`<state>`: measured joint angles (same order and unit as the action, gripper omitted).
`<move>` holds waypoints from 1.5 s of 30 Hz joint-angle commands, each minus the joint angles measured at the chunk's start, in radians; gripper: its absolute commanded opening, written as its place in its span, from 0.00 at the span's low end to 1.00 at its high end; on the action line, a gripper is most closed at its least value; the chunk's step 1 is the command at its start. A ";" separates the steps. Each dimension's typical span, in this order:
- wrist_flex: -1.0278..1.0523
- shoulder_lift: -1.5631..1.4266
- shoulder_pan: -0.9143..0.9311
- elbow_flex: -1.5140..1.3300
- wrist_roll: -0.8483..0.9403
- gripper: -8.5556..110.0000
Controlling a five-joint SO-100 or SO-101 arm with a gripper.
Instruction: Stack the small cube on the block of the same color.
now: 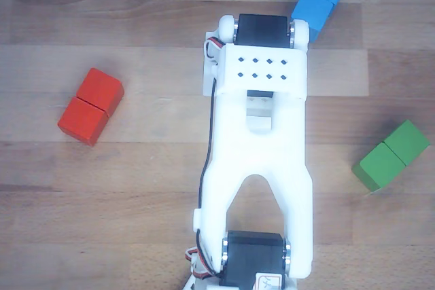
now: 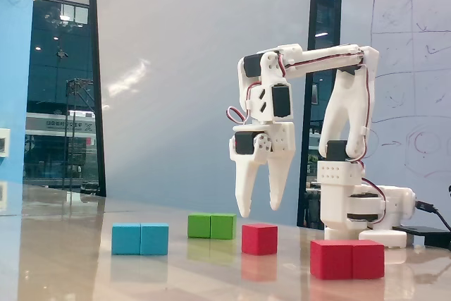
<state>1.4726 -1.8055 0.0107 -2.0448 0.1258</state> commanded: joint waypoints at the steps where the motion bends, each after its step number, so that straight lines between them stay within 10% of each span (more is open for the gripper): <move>1: 0.012 -0.014 0.000 0.006 0.012 0.27; 45: -0.002 0.037 0.009 0.006 0.012 0.28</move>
<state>1.4726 -1.7641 0.0107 -2.0463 0.1411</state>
